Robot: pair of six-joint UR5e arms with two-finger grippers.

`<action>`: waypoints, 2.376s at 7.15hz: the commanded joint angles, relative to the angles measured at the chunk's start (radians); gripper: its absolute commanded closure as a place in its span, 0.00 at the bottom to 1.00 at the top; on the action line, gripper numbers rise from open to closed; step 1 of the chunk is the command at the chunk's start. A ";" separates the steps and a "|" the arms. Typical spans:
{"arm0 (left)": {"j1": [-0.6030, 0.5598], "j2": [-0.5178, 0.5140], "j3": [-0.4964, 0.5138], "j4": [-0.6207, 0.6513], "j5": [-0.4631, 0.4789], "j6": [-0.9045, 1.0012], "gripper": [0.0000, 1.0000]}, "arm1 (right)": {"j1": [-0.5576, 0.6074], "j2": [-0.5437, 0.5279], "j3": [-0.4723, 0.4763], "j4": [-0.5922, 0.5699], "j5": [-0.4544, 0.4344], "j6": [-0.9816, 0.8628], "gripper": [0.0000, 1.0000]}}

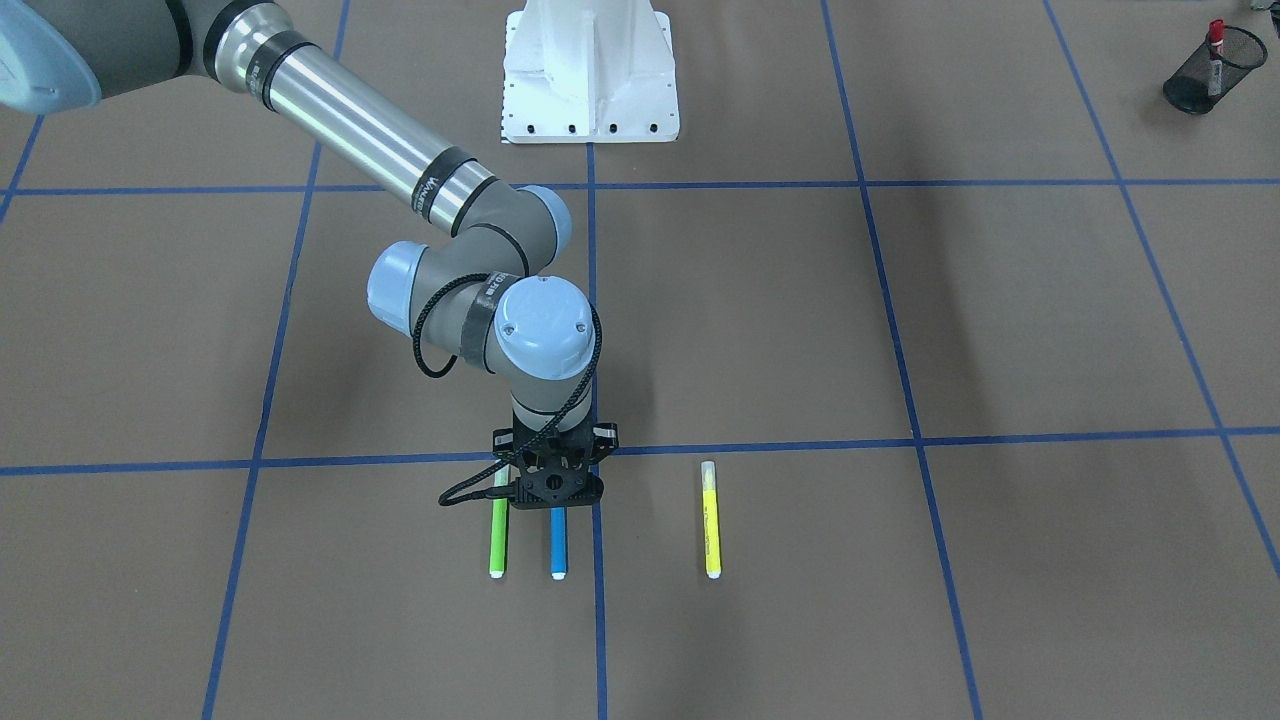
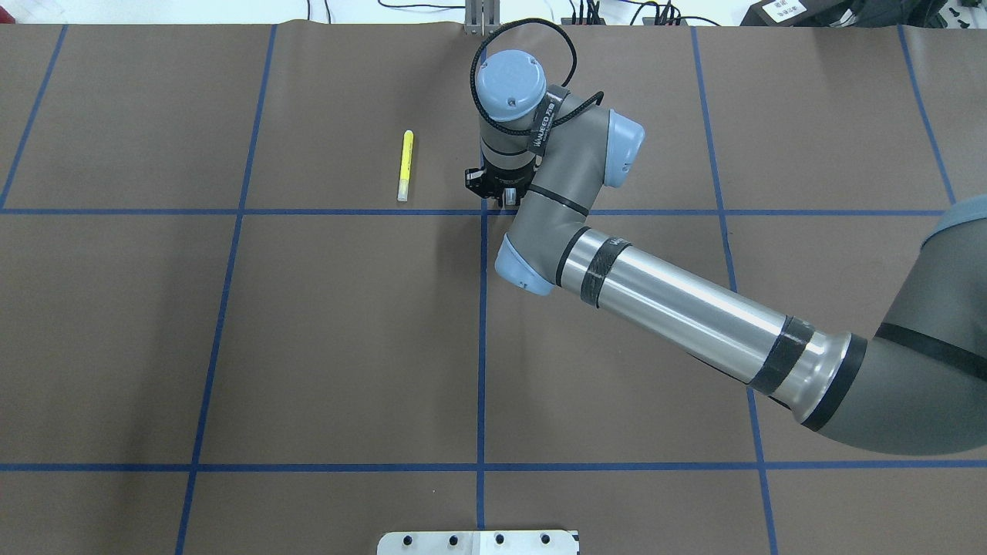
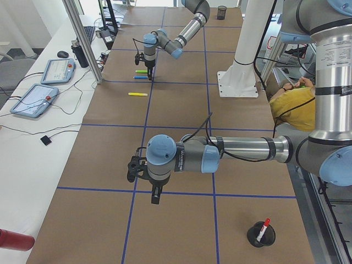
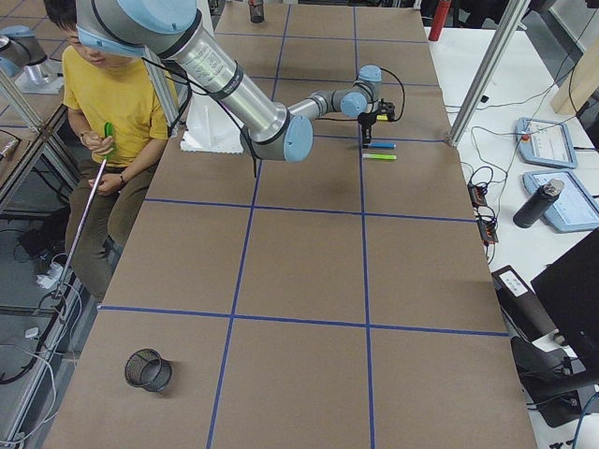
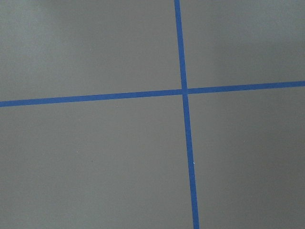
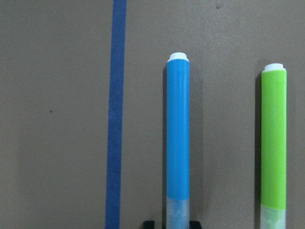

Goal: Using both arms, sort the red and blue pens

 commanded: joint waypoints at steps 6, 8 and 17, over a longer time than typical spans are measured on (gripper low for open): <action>0.000 0.000 -0.001 0.001 0.000 0.001 0.00 | 0.016 -0.018 0.107 -0.038 0.000 -0.023 1.00; 0.000 0.000 0.001 0.002 0.002 -0.006 0.00 | 0.034 -0.082 0.302 -0.188 0.003 -0.120 1.00; 0.077 -0.009 -0.004 0.014 0.078 -0.006 0.00 | 0.239 -0.750 1.111 -0.397 0.158 -0.490 1.00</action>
